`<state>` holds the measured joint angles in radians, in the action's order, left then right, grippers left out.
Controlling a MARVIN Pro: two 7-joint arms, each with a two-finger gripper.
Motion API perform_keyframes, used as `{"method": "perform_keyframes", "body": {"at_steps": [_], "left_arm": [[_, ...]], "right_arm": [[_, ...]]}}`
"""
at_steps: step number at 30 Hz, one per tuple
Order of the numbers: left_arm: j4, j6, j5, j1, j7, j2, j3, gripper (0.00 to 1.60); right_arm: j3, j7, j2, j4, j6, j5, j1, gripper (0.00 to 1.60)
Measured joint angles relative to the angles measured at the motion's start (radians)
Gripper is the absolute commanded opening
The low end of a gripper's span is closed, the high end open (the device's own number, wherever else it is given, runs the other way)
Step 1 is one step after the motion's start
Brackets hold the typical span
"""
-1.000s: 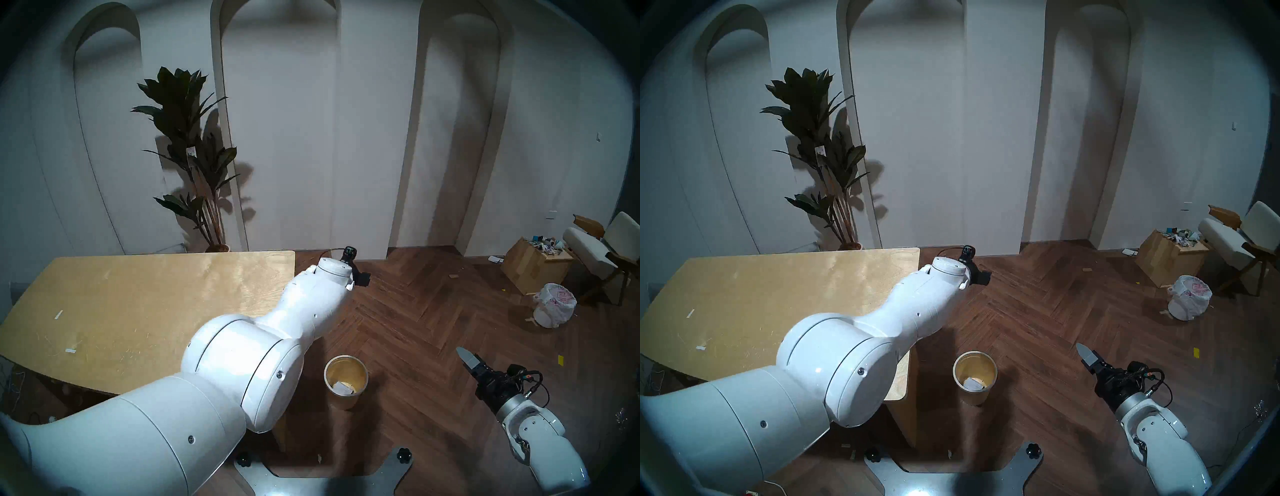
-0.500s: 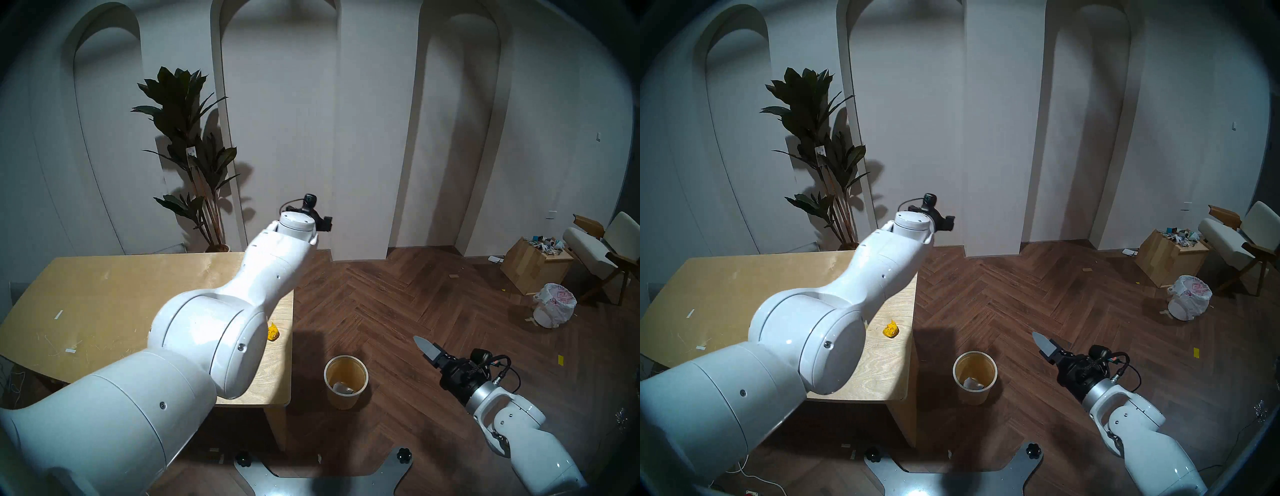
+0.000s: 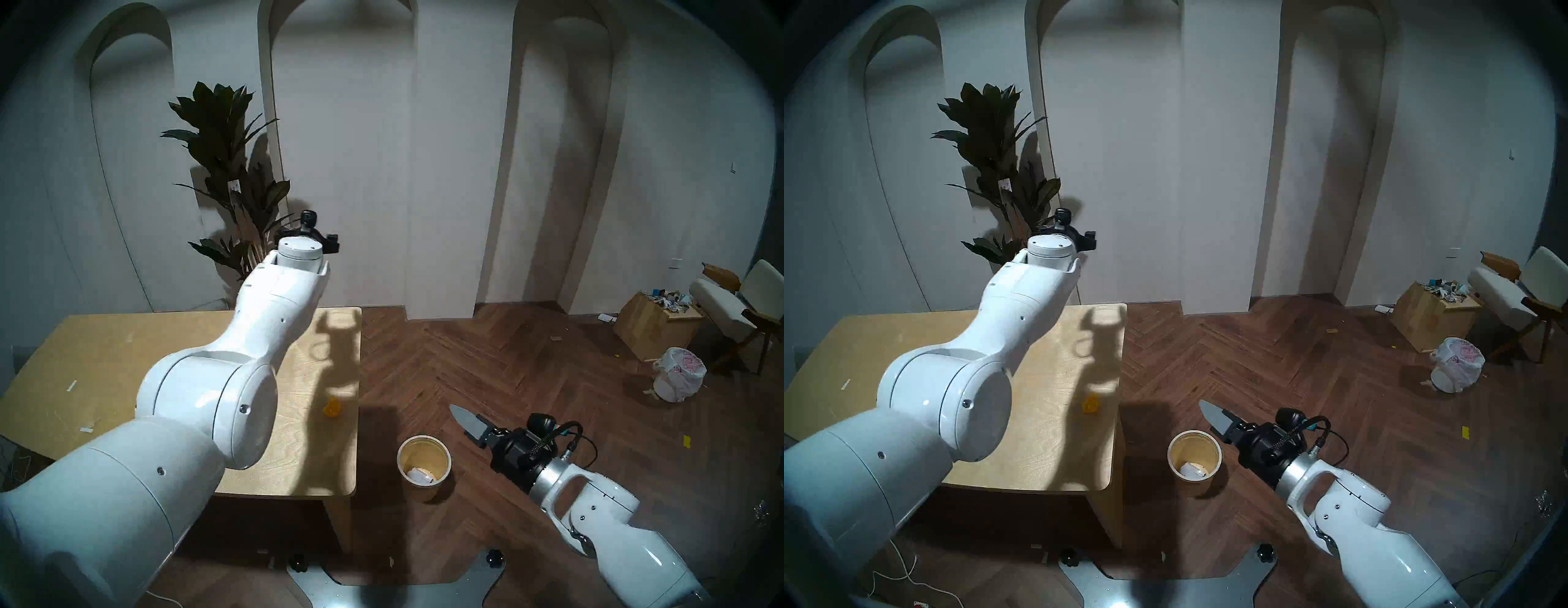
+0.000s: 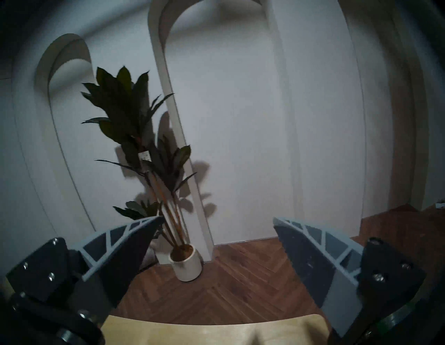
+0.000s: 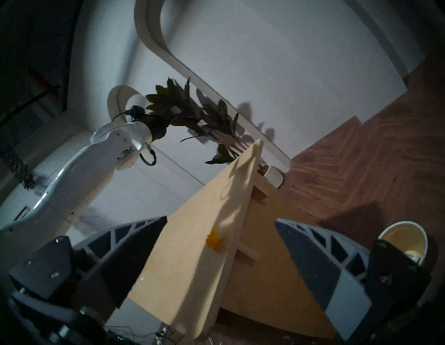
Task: Put the trash into the trash bin on the ground
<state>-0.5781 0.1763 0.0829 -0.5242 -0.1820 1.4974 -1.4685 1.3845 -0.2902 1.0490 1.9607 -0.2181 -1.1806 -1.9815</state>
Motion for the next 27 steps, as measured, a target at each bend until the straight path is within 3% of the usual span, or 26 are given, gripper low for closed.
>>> {"method": "perform_keyframes", "body": {"at_steps": [13, 27], "left_arm": [[-0.022, 0.002, 0.0, -0.055, -0.047, -0.084, -0.066, 1.6], [-0.067, -0.001, 0.001, -0.127, -0.107, -0.189, -0.151, 1.6]], "right_arm": [[-0.109, 0.046, 0.003, 0.065, -0.042, 0.101, 0.054, 1.6], [-0.185, 0.114, 0.007, 0.089, -0.087, 0.18, 0.099, 1.6]]}}
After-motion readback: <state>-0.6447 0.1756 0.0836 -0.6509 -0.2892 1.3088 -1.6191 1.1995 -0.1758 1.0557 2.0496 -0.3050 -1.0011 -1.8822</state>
